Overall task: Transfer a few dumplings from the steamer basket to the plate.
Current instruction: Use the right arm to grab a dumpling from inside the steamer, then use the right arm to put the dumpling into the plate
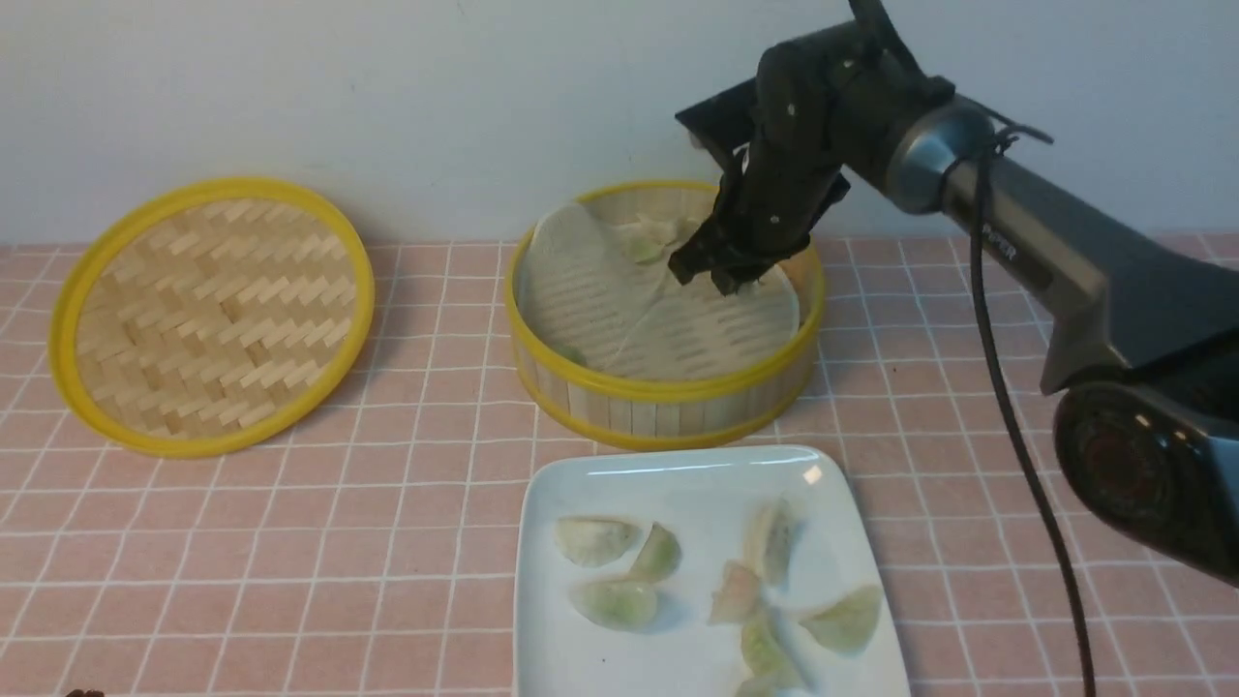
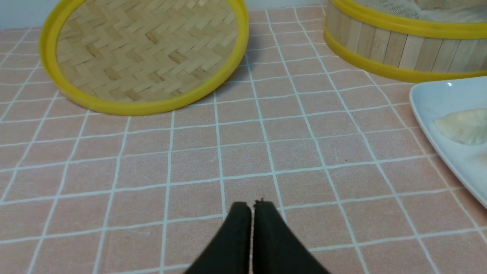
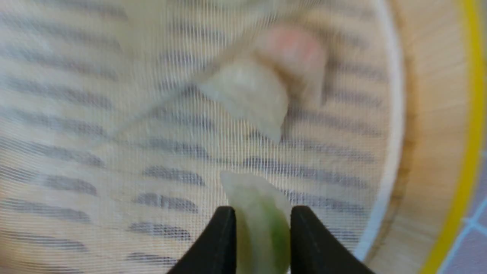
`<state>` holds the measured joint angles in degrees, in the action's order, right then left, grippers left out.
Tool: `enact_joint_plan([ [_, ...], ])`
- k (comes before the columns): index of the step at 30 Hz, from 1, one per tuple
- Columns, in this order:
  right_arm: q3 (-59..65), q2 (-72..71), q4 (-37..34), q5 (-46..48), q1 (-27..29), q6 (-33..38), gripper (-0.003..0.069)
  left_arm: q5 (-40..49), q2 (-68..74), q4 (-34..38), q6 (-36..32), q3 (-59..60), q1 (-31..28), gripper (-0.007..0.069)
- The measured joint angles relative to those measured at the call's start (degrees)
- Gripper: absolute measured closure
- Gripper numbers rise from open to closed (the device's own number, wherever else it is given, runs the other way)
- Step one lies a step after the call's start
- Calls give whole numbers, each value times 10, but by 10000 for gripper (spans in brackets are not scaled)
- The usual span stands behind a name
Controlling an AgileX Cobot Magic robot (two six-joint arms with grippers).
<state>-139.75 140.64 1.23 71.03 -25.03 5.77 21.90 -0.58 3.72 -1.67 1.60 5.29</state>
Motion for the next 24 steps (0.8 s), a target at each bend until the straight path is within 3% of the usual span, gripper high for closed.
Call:
enact_joint_plan([
  [6, 50, -83, -62, 3, 0, -7, 498, 0, 0, 0, 0, 0, 0, 631],
  [15, 435, -358, -122, 3, -39, 0, 498, 0, 0, 0, 0, 0, 0, 631],
  [19, 563, -377, -129, -33, -79, 0, 498, 0, 0, 0, 0, 0, 0, 631],
  [24, 608, -346, -136, -100, -117, -1, 498, 0, 0, 0, 0, 0, 0, 631],
])
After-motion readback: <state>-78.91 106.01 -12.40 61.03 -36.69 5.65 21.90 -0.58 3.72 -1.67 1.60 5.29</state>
